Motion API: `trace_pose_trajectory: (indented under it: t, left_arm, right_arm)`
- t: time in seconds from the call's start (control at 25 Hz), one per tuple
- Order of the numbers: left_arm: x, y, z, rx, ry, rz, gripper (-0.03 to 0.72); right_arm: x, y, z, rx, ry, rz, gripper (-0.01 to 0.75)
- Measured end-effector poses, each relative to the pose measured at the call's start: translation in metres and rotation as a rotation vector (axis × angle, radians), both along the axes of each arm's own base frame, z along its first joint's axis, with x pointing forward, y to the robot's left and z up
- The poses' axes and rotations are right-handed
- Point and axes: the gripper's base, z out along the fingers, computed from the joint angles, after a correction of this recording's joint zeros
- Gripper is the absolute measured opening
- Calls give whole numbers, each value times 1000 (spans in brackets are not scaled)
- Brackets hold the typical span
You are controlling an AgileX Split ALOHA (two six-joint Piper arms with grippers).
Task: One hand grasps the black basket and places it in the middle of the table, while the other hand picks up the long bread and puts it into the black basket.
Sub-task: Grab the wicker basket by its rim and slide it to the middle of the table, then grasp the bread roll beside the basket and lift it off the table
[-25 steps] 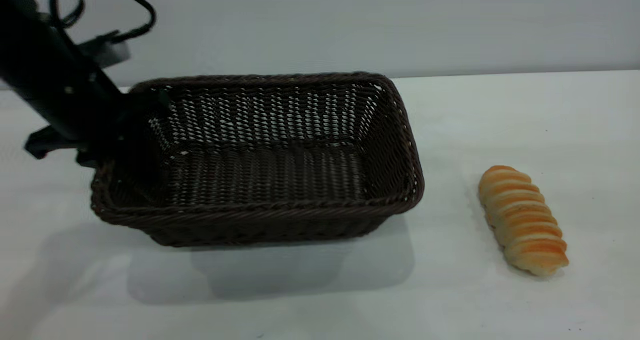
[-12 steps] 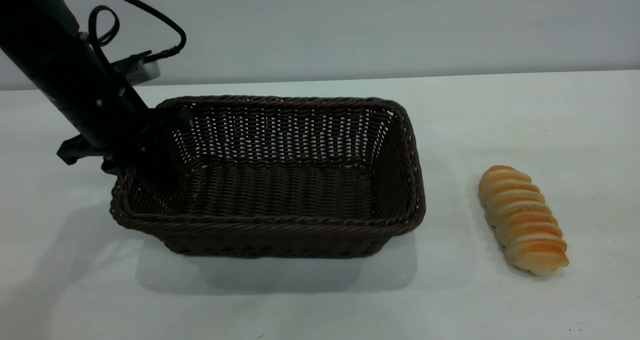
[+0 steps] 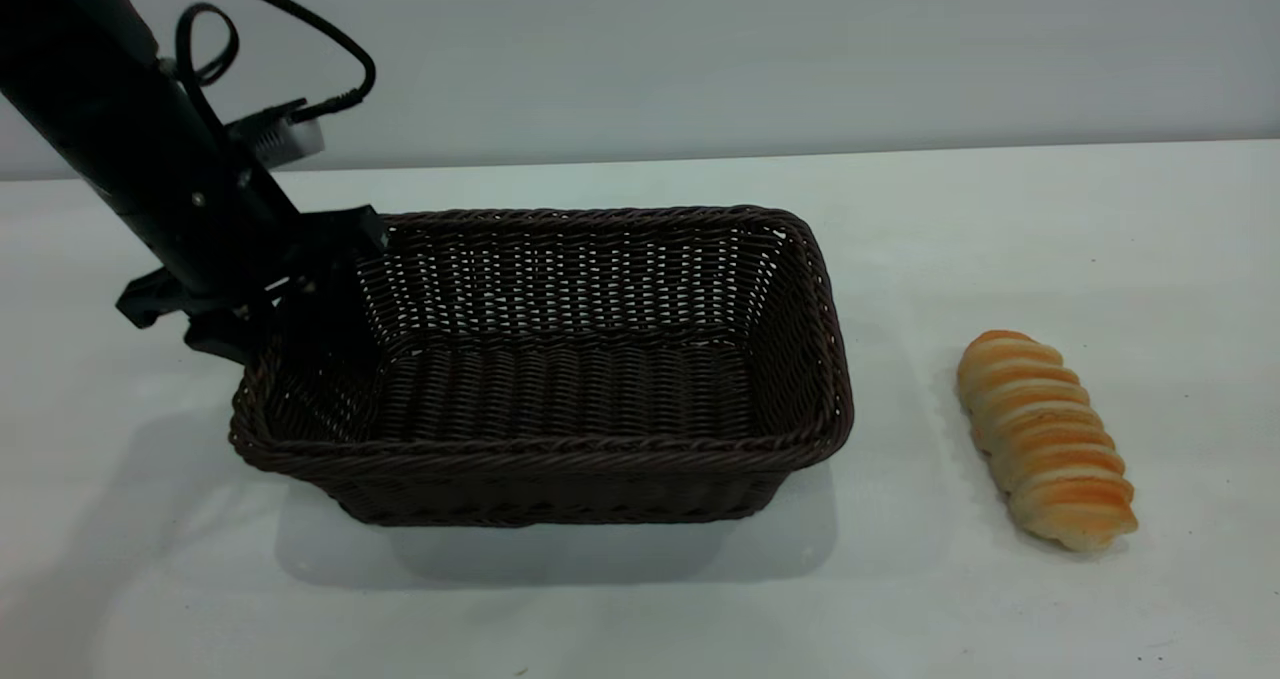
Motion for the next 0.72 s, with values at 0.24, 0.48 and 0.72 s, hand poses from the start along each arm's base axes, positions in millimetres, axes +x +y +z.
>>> trace_pose_trajectory:
  t: [0.24, 0.48, 0.72]
  left_arm:
    - [-6, 5, 51, 49, -81, -82, 559]
    - [-22, 16, 128, 147, -239, -84, 560]
    - [-50, 21, 182, 166, -310, -98, 560]
  right_arm:
    - [31, 9, -15, 93, 73, 50, 514]
    - [89, 13, -50, 147, 133, 21, 514]
    - [153, 13, -103, 133, 269, 9, 514]
